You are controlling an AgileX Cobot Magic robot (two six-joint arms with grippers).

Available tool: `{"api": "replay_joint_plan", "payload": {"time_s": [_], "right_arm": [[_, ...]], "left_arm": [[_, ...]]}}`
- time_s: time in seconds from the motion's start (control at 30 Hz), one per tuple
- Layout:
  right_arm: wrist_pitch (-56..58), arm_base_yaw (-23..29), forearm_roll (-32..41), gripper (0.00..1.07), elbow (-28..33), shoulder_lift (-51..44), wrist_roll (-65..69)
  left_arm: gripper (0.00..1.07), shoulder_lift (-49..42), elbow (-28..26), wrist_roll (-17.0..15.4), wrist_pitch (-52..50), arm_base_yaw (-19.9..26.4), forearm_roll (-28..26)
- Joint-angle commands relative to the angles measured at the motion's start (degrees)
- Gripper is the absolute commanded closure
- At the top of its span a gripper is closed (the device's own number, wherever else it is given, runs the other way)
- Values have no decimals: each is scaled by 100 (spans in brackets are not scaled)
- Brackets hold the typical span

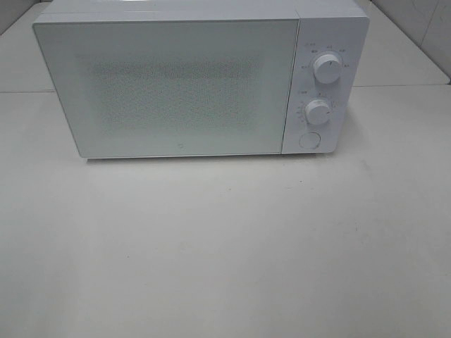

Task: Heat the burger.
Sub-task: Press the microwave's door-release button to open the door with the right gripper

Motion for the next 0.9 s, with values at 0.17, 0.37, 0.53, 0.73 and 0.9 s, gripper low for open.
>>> {"api": "replay_joint_plan", "payload": {"time_s": [0.17, 0.37, 0.53, 0.73, 0.9], "right_arm": [[-46, -34, -11, 32, 11, -160, 46], [-57, -34, -11, 32, 0, -160, 46], [-298, -34, -11, 32, -115, -115, 46], [-1272, -34, -11, 32, -115, 441, 46], [-2406, -34, -23, 32, 103, 1037, 46]], "left_arm": [[6, -74, 11, -29, 17, 29, -57], [6, -74, 11, -29, 17, 29, -57], [6, -74, 11, -29, 17, 29, -57], [6, -74, 11, -29, 17, 29, -57], [6, -74, 11, -29, 17, 29, -57]]}}
